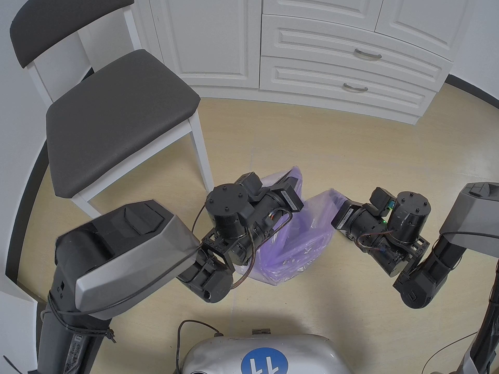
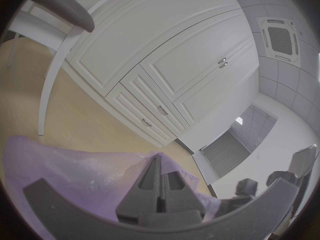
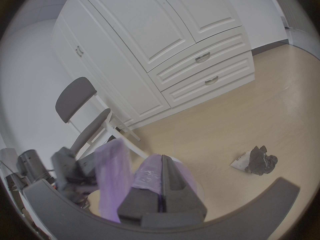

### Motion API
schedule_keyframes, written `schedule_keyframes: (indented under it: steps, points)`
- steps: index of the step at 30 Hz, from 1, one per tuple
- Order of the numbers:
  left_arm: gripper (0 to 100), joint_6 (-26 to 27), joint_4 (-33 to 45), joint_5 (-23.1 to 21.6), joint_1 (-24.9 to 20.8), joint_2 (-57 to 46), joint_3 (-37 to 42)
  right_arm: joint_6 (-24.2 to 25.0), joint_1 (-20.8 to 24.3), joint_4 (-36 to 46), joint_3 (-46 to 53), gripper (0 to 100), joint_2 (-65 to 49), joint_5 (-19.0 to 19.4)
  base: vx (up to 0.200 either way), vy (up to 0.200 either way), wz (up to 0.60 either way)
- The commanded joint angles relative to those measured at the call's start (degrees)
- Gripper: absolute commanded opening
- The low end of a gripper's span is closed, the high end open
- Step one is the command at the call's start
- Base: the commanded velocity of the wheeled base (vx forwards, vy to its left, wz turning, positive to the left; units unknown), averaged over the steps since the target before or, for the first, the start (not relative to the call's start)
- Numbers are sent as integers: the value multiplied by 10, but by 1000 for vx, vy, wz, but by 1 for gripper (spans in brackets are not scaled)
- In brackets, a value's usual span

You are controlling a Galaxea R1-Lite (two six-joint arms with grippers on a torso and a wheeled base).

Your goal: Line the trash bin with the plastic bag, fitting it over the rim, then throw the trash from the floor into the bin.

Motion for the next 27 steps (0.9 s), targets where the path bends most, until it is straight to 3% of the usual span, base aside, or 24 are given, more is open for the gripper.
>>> schedule_keyframes:
  steps: [1, 10, 16, 25, 27]
  points:
    - [0, -12, 32, -5, 21, 51, -79, -9, 32, -11, 20, 0, -19, 0, 0, 0, 0]
    - [0, -28, 130, -14, 15, 98, -202, -27, 81, -11, 54, 0, -61, -1, 0, 0, 0]
    - [0, -29, 185, -11, 5, 141, -283, -40, 85, -11, 63, 0, -63, -1, 0, 0, 0]
    - [0, -30, 178, -1, 17, 129, -265, -40, 82, -11, 57, 0, -37, 0, 0, 0, 0]
    - [0, -29, 177, 7, 23, 95, -226, -40, 76, -11, 52, 0, -25, 0, 0, 0, 0]
